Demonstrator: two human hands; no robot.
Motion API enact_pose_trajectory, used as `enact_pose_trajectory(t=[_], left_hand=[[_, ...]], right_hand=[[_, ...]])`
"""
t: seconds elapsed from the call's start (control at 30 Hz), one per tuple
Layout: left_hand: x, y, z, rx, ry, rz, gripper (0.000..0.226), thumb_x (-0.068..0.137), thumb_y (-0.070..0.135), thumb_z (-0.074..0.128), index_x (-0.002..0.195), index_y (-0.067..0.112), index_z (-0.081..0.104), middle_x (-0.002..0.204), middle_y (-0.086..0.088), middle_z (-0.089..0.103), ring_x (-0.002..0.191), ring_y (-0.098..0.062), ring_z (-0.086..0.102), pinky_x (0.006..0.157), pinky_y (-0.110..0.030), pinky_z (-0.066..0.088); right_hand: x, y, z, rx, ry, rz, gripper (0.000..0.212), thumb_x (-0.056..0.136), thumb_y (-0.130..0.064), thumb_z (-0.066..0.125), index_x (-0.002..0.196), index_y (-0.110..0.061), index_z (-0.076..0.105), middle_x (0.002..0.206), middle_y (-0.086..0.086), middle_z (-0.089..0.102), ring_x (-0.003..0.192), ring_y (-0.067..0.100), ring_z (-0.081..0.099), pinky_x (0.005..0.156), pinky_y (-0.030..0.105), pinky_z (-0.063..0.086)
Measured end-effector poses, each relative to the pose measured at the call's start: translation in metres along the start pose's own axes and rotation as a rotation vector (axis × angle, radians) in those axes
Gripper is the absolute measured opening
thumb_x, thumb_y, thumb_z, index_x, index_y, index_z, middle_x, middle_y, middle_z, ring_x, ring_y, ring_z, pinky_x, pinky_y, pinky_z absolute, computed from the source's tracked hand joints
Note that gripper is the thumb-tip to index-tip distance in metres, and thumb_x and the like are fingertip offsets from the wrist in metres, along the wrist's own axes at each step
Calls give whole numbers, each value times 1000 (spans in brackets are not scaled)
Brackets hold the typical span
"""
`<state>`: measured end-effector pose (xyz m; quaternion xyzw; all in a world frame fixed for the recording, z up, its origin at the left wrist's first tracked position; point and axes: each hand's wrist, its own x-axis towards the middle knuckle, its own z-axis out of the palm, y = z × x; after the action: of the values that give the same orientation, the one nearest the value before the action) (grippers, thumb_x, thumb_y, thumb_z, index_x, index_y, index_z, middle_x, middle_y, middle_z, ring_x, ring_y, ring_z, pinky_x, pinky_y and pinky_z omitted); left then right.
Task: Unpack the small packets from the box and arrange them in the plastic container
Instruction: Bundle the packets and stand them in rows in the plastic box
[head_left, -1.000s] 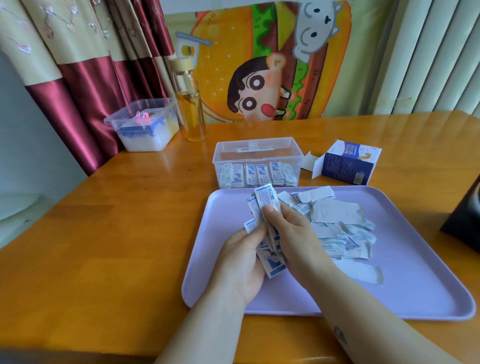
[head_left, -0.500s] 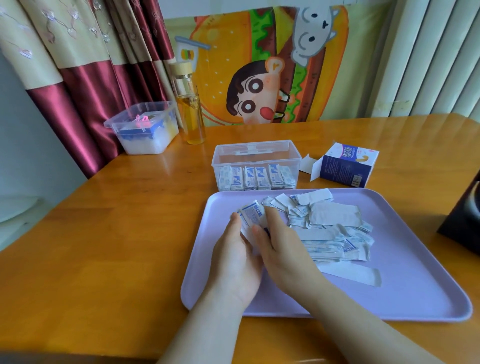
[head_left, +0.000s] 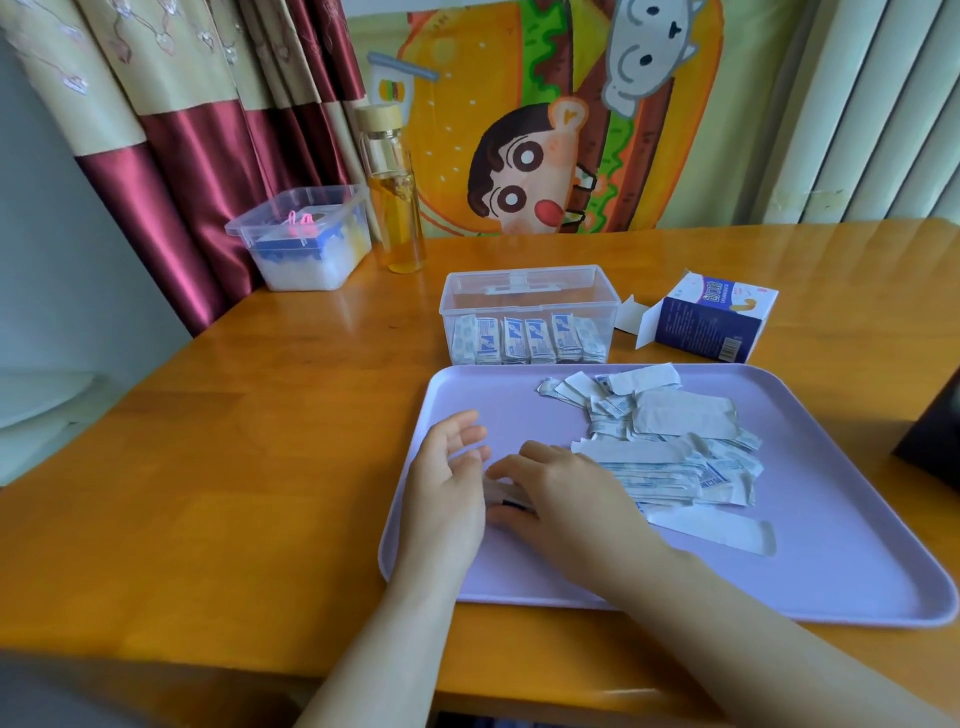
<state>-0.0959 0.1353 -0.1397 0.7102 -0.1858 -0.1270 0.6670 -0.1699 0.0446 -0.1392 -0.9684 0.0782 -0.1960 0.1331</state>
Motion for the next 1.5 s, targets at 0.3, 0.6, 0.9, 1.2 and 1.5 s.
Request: enact_pose_trajectory(t=[0.3, 0.6, 0.9, 1.2, 1.5], left_hand=[[-2, 4, 0, 130, -47, 11, 47, 95, -3, 29, 104, 36, 55, 102, 18, 55, 85, 1, 57, 60, 2, 38], [-2, 16, -10, 312, -368, 65, 21, 99, 24, 42, 107, 37, 58, 107, 14, 63, 98, 2, 57, 77, -3, 41], [34, 56, -19, 674, -391, 370, 22, 100, 15, 38, 98, 16, 59, 88, 2, 58, 78, -4, 57, 71, -20, 43], [94, 104, 3, 392, -296, 309, 20, 102, 27, 33, 105, 23, 52, 82, 3, 58, 74, -13, 58, 83, -45, 52], [189, 116, 8, 1027, -263, 413, 28, 98, 18, 39, 117, 21, 59, 117, 2, 63, 105, -16, 56, 89, -32, 45]], right_hand=[[-8, 4, -2, -74, -132, 78, 28, 95, -42, 44, 105, -17, 52, 101, 1, 54, 94, 26, 57, 62, 31, 31], [1, 6, -17, -57, -88, 24, 31, 96, -41, 43, 122, -23, 49, 100, -1, 55, 92, 24, 59, 65, 33, 40], [53, 17, -84, 48, -47, 12, 26, 82, -43, 66, 79, -17, 61, 69, -4, 53, 62, 15, 49, 56, 29, 40], [131, 33, -102, 967, 162, 267, 7, 87, -9, 64, 94, -7, 65, 83, 10, 70, 67, 11, 65, 69, 24, 57], [218, 89, -87, 751, -85, 575, 14, 88, -10, 63, 102, -7, 63, 86, 5, 66, 77, 13, 62, 77, 27, 53]])
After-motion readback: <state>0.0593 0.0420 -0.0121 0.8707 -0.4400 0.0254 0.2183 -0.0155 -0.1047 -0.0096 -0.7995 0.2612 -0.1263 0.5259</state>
